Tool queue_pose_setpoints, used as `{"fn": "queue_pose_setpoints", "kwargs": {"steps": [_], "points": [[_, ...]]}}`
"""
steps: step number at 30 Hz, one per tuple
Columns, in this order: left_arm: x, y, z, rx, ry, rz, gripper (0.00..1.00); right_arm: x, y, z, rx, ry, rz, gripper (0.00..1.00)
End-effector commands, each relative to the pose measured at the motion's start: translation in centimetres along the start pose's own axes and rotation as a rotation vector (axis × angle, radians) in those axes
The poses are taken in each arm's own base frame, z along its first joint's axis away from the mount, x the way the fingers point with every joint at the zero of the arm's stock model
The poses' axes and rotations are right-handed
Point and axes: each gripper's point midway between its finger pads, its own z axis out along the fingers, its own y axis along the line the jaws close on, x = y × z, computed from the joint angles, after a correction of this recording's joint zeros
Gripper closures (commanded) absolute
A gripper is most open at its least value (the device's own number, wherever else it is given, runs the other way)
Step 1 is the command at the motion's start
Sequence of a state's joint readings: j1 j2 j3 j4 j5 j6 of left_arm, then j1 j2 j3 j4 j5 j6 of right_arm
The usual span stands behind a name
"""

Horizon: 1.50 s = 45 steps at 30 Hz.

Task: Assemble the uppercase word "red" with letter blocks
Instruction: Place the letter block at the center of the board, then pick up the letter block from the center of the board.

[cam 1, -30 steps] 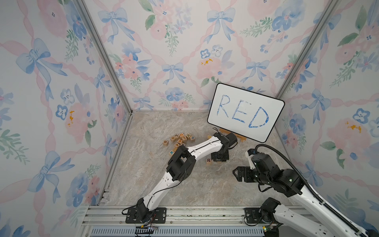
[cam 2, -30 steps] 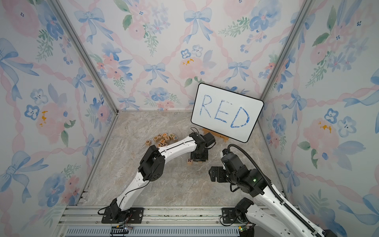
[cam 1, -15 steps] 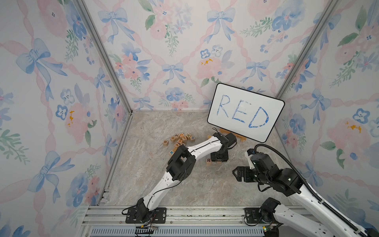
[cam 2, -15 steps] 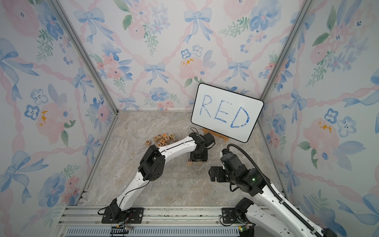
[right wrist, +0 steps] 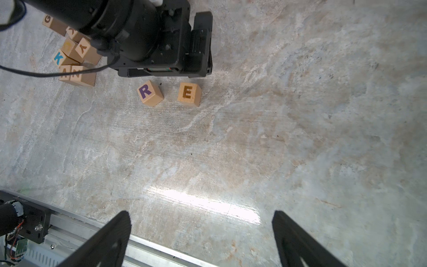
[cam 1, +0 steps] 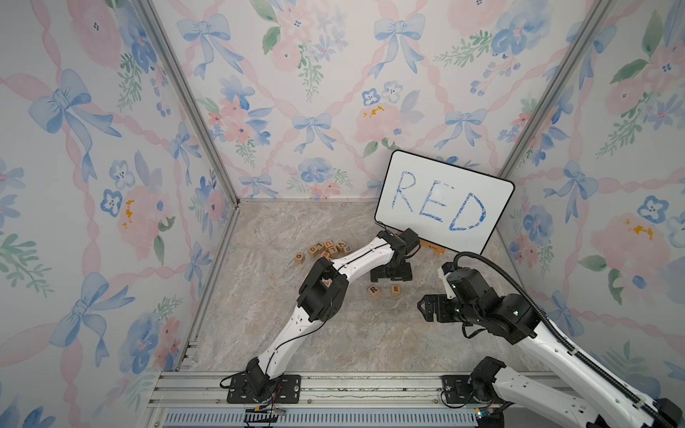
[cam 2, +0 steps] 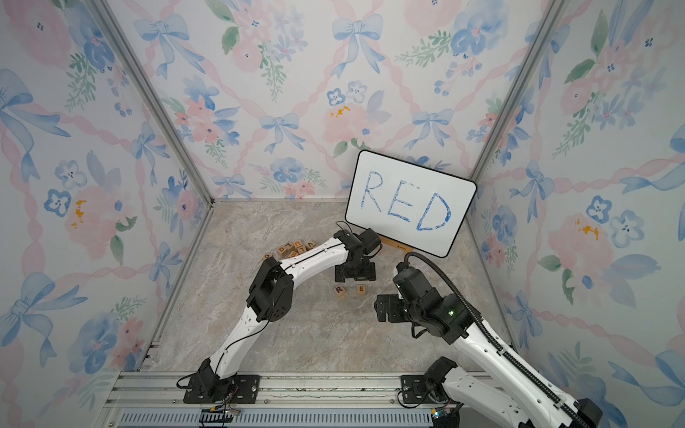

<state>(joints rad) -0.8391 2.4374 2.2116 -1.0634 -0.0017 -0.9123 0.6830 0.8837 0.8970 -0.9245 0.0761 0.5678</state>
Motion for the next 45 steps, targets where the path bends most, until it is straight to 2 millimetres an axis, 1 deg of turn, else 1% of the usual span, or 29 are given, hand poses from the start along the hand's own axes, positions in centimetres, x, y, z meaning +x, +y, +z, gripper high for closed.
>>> {"fn": "queue_pose_setpoints", "kwargs": {"steps": [1, 5, 8, 12, 17, 20, 22, 24, 27, 29, 31, 33, 37, 41, 43, 45], "points": [[-3.6, 1.4, -4.2, 0.029, -0.09, -0.044, 0.02, -0.7, 0.0, -0.1, 0.032, 0.029, -0.008, 0.03], [-5.9, 3.2, -6.4, 0.036, -0.141, -0.073, 0.02, -1.4, 0.6, 0.6, 0.033, 0.053, -0.015, 0.03], [-7.1, 4.7, -8.1, 0.028, -0.18, -0.086, 0.02, -2.2, 0.8, 1.3, 0.039, 0.065, 0.003, 0.03], [-7.8, 7.0, -10.1, 0.005, -0.218, -0.106, 0.02, -3.0, 1.0, 3.0, 0.059, 0.122, 0.022, 0.03], [-7.5, 9.6, -11.7, -0.034, -0.242, -0.115, 0.02, -3.5, 1.1, 5.7, 0.1, 0.205, 0.023, 0.03], [-7.2, 10.8, -12.5, -0.042, -0.25, -0.115, 0.02, -3.7, 0.8, 7.4, 0.132, 0.253, 0.034, 0.03], [-7.0, 11.4, -13.3, -0.042, -0.265, -0.111, 0.02, -3.8, 0.7, 8.6, 0.151, 0.286, 0.042, 0.0], [-6.7, 12.3, -14.3, -0.049, -0.283, -0.11, 0.02, -4.0, 0.7, 9.9, 0.166, 0.311, 0.047, 0.09], [-6.0, 13.8, -15.5, -0.045, -0.304, -0.131, 0.02, -4.3, 1.0, 11.6, 0.161, 0.339, 0.069, 0.19], [-5.2, 14.8, -15.9, -0.023, -0.308, -0.15, 0.02, -4.6, 1.2, 12.5, 0.16, 0.352, 0.084, 0.26], [-4.5, 15.5, -16.5, 0.012, -0.324, -0.161, 0.02, -4.6, 1.2, 13.6, 0.169, 0.377, 0.097, 0.29], [-3.7, 16.1, -17.1, 0.064, -0.342, -0.165, 0.02, -4.9, 1.4, 14.4, 0.175, 0.391, 0.104, 0.3], [-1.7, 17.3, -17.1, 0.127, -0.345, -0.166, 0.02, -5.4, 1.9, 15.6, 0.188, 0.406, 0.104, 0.31], [-0.2, 18.0, -17.0, 0.151, -0.338, -0.166, 0.02, -5.2, 1.3, 16.7, 0.24, 0.442, 0.105, 0.38], [0.2, 17.9, -17.2, 0.168, -0.342, -0.162, 0.02, -5.3, 1.5, 17.2, 0.237, 0.44, 0.092, 0.37], [0.3, 17.9, -17.6, 0.184, -0.355, -0.16, 0.02, -6.1, 2.4, 17.5, 0.217, 0.409, 0.047, 0.35]]}}
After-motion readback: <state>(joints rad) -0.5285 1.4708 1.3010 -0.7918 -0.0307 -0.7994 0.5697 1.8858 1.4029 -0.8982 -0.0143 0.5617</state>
